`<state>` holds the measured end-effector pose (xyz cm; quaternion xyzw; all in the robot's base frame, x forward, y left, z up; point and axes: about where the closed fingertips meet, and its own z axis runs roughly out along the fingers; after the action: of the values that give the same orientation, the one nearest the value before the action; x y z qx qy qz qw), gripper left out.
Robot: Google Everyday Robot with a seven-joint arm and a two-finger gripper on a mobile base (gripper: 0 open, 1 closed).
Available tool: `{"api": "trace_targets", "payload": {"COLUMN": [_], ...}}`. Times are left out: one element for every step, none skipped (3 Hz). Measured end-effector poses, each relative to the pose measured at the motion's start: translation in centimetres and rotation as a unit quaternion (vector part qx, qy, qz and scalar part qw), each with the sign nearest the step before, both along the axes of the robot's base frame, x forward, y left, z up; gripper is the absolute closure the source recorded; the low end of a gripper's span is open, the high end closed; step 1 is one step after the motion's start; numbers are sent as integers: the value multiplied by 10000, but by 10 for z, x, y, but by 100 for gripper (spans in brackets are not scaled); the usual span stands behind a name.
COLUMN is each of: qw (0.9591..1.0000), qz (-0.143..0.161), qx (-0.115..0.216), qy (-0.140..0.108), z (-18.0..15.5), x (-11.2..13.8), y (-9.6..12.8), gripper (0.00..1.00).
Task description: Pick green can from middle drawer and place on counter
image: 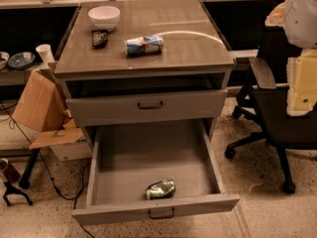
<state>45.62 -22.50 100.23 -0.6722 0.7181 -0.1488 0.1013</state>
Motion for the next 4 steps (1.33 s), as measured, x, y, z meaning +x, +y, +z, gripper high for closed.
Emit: {"api": "trace_targets", "payload": {"qw": [10000,9998,9979,9914], "qz": [0,57,195,299], "qx": [0,173,617,1252], "qy": [0,-35,26,254], "z": [0,-7,-45,-116], "x": [0,4,10,13], "y": [0,4,19,43], "gripper": [0,0,0,0]}}
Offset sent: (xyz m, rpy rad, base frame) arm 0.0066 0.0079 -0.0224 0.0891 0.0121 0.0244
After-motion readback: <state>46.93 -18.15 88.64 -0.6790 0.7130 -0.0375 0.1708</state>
